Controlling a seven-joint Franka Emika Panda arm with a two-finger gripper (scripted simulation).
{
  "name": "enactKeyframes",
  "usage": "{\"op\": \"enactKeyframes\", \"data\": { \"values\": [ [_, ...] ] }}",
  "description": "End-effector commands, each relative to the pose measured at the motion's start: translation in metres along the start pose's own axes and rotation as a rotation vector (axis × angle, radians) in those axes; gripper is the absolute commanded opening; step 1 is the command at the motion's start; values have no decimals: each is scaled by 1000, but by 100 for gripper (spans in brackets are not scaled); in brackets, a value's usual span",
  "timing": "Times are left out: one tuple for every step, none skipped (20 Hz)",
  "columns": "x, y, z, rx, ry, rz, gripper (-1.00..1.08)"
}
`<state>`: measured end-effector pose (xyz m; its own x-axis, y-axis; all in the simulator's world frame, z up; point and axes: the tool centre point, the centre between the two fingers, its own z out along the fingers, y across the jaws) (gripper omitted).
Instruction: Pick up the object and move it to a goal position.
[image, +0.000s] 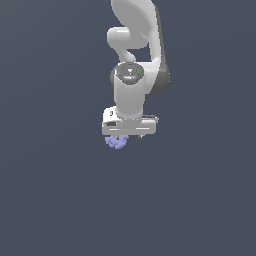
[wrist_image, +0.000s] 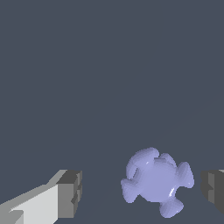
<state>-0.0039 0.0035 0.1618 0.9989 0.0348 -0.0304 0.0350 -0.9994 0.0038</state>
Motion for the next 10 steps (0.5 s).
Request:
{"op": "enactKeyframes", "data": {
  "values": [
    [0,0,0,0,0,0,100],
    [0,0,0,0,0,-1,100],
    [0,-1,0,1,1,-3,100],
    [1,-2,0,2,3,-6,100],
    [1,-3,-1,4,6,-10,100],
    [2,-5,-1,7,9,-15,100],
    [2,-7,-2,10,12,-21,100],
    [3,-9,-2,12,16,-26,100],
    [4,-11,-3,15,18,-30,100],
    [4,-12,-3,16,21,-32,100]
  ]
}}
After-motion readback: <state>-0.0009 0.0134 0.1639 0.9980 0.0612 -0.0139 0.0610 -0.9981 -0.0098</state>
